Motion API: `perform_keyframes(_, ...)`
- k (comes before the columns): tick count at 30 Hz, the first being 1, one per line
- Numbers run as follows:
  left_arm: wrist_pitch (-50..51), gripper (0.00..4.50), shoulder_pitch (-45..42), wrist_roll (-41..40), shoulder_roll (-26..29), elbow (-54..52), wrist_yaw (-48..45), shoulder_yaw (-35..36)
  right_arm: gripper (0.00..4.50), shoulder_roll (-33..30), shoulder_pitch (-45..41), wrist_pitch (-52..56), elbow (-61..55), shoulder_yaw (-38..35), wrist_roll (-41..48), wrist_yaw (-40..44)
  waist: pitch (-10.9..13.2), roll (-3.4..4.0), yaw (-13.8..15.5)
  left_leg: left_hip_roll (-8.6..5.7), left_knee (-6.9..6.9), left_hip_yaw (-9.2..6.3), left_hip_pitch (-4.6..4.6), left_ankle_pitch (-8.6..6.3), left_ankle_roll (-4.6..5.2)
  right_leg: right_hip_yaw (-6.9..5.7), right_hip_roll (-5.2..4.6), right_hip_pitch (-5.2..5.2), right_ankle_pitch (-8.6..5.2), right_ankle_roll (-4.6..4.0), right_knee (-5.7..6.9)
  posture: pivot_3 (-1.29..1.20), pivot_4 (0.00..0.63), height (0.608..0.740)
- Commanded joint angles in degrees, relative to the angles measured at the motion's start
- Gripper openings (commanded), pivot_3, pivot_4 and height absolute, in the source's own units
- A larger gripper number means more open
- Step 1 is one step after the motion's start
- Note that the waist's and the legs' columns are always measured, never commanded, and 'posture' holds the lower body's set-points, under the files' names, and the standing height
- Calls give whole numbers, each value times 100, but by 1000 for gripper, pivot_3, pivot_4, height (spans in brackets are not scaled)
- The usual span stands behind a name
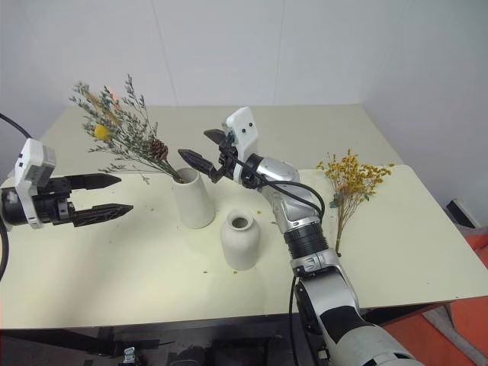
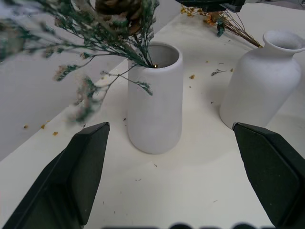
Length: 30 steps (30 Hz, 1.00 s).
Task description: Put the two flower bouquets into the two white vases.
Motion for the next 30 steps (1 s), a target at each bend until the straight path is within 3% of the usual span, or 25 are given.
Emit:
perform_keyframes(1, -151, 4500, -123, 39, 15, -23, -12, 59, 4471, -121, -89, -114, -331, -166, 30, -81, 0, 0, 4, 0, 0, 0, 0, 0, 0, 0, 0, 0, 0, 0, 0, 0, 150, 740)
perform_keyframes(6, -60, 4500, -74, -43, 31, -111, -16, 122, 4471, -657, 32, 405, -951, -419, 190, -178, 0, 0, 22, -1, 0, 0, -3, 0, 0, 0, -2, 0, 0, 0, -3, 0, 150, 740)
perform_keyframes(13, 62, 4500, -51, -489, -66, -719, -139, 201, 4471, -2508, 453, 3335, -2822, -411, 444, -190, 0, -1, 156, -12, 0, 1, -14, 0, 1, -4, -16, 0, -1, 1, -14, 0, 150, 740)
perform_keyframes(17, 229, 4500, -360, -727, -178, -1001, -83, -114, 4471, -3575, 611, 5321, -3554, -693, 939, -101, 1, -1, 164, -11, 1, 2, -13, 0, 1, -3, -12, 0, -11, 9, -12, 0, 150, 740)
perform_keyframes(21, 364, 4500, -927, -803, -363, -1124, -149, -656, 4471, -4384, 336, 7158, -3697, -443, 1196, -141, 0, -2, 158, -12, 3, 5, -3, 0, 1, 1, -12, 9, -28, 37, -12, 0, 150, 740)
perform_keyframes(24, 423, 4500, -1451, -845, -547, -1231, -249, -1096, 4471, -4779, 267, 7682, -3683, -350, 1398, -136, 1, -1, 148, -11, 3, 5, -7, 0, 1, 3, -8, 7, -29, 39, -16, 0, 150, 740)
perform_keyframes(30, 220, 4500, -1871, -566, -644, -1116, -689, -1632, 4471, -5594, 667, 7720, -3225, -120, 1927, -236, 1, -2, 159, -14, 3, 7, -13, 0, 2, 6, -10, 6, -30, 42, -23, 0, 150, 740)
